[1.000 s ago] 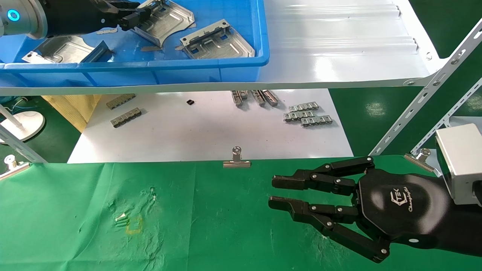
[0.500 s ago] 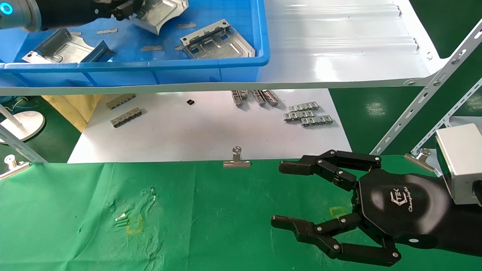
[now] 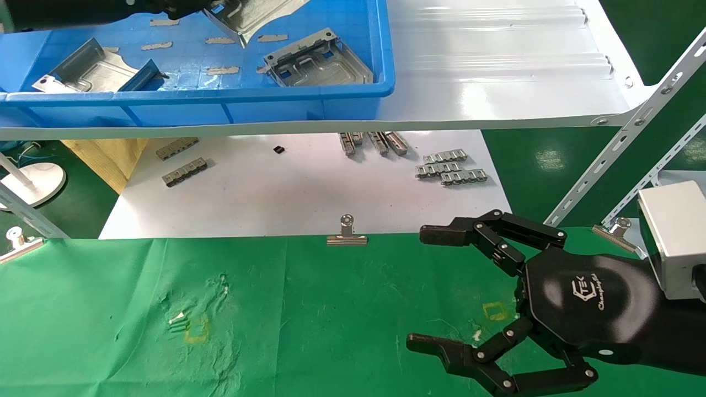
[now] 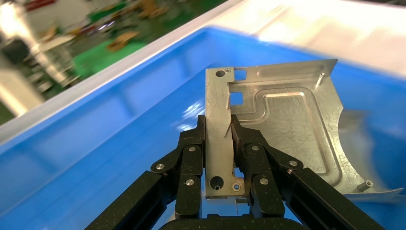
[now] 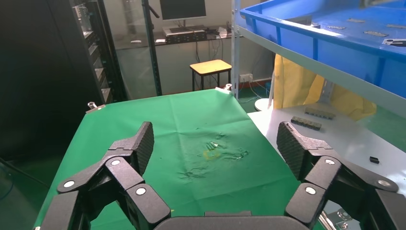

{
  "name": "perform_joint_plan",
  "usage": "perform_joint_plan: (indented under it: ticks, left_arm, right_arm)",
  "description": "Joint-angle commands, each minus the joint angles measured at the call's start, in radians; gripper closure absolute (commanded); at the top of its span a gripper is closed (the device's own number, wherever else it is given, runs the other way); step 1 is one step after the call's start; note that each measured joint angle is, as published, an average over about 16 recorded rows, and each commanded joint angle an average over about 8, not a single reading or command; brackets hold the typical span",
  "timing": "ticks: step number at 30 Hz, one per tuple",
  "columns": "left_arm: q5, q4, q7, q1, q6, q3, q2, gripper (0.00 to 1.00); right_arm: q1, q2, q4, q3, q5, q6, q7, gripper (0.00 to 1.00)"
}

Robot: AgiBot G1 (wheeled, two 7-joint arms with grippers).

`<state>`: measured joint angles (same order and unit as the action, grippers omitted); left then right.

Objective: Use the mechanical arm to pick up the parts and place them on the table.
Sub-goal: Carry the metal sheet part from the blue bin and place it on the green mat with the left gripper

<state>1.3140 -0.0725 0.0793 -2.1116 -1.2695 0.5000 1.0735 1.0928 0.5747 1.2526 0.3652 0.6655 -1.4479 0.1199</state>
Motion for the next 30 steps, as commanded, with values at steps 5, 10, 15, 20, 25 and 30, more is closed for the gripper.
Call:
perform_joint_plan:
  ticks: [5, 10, 15, 20, 25, 30]
  left_arm:
    - [-0.044, -0.029, 0.04, 0.011, -0.248, -0.022, -0.072, 1.0]
    - [-0.076, -0.147, 0.078, 0.059, -0.338, 0.0, -0.142, 1.0]
    - [-0.173, -0.407, 0.072, 0.165, -0.342, 0.08, -0.256, 1.0]
    - [-0.254, -0.617, 0.102, 0.27, -0.329, 0.184, -0.388, 1.0]
    - [-0.23, -0.628, 0.23, 0.346, -0.308, 0.275, -0.425, 1.0]
    - [-0.202, -0.499, 0.42, 0.428, -0.265, 0.313, -0.393, 1.0]
  right_arm:
    - [0.0, 0.0, 0.0, 0.0, 0.0, 0.0, 0.0, 0.0]
    - [0.0, 0.0, 0.0, 0.0, 0.0, 0.0, 0.0, 0.0]
    - [0.0, 0.0, 0.0, 0.0, 0.0, 0.0, 0.0, 0.0]
    - [0.0, 0.0, 0.0, 0.0, 0.0, 0.0, 0.0, 0.0]
    - [0.0, 0.0, 0.0, 0.0, 0.0, 0.0, 0.0, 0.0]
    - [0.0, 0.0, 0.0, 0.0, 0.0, 0.0, 0.0, 0.0]
